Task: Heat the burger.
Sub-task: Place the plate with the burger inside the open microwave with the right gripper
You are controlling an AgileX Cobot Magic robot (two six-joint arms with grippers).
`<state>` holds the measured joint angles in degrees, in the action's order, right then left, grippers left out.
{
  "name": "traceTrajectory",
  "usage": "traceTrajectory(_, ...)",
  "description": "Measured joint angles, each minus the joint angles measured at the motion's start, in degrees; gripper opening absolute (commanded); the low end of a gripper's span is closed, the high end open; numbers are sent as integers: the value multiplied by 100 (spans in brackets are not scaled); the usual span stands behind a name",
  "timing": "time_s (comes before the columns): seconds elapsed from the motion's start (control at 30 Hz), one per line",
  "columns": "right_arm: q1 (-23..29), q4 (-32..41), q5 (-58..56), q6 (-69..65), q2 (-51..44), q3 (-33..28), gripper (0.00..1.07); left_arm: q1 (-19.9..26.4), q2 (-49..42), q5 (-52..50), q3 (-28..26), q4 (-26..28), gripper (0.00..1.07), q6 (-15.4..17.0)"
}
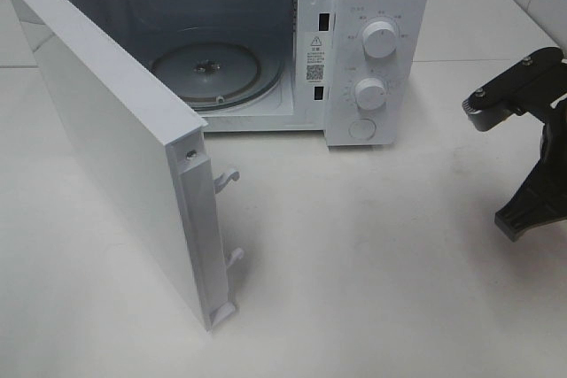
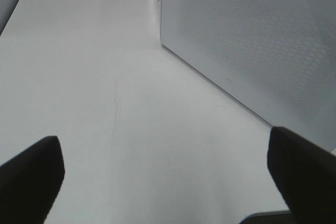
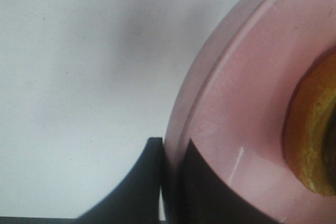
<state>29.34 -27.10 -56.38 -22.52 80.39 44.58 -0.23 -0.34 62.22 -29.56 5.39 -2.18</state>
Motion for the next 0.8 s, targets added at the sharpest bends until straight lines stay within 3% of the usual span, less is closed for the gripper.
traceTrajectory(0.4,584,0,-149,109,-768,-556,0,0,0,0,0,0,98,0)
traceTrajectory(0.8,1576,11,-550,143,-1570,-1060,0,0,0,0,0,0,98,0)
